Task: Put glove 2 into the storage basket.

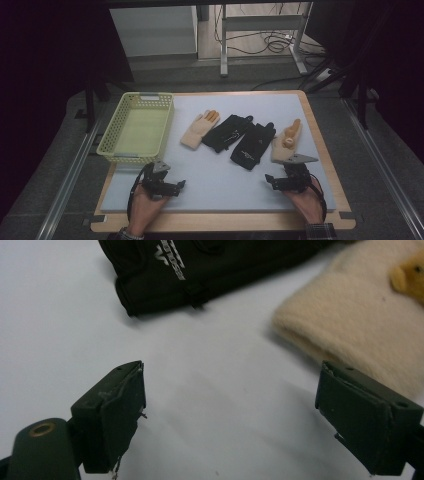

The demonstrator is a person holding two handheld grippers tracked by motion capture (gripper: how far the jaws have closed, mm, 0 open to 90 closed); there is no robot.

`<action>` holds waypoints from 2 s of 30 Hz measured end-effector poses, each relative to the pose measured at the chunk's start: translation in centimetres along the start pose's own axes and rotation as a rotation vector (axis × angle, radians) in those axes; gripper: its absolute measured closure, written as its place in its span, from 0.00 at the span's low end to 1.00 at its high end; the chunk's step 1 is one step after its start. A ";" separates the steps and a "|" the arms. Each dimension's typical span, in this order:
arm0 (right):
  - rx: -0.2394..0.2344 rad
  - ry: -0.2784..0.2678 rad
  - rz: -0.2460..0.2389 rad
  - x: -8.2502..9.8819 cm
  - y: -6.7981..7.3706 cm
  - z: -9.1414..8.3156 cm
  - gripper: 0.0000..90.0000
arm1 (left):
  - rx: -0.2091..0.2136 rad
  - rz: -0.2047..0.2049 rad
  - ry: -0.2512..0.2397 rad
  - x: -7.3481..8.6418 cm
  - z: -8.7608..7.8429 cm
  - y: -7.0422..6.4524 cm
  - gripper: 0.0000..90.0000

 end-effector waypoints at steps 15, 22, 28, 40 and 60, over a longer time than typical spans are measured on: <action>-0.020 -0.009 -0.063 -4.1 2.5 1.1 0.19 | 0.000 -0.001 0.000 0.0 0.0 0.0 0.05; -0.041 -0.025 -0.040 -6.0 3.1 2.7 0.20 | 0.000 -0.001 0.000 0.0 0.0 0.0 0.05; -0.028 -0.013 -0.068 -7.7 3.7 4.6 0.21 | 0.000 -0.001 0.002 0.0 0.0 0.0 0.05; -0.032 -0.006 -0.106 -11.0 4.6 7.6 0.42 | 0.001 0.000 0.002 0.0 0.0 0.0 0.05; 0.030 0.039 -0.090 -15.5 5.4 14.5 0.34 | 0.002 -0.001 -0.001 0.0 0.0 0.0 0.05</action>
Point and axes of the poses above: each handheld gripper's, and its own axes: z roughly forward along the jaws, x roughly out of its underside, y roughly to its left, the point moved 4 cm from there along z, roughly forward along the jaws, and after that the axes turned 12 degrees about z, right-handed, at the moved point
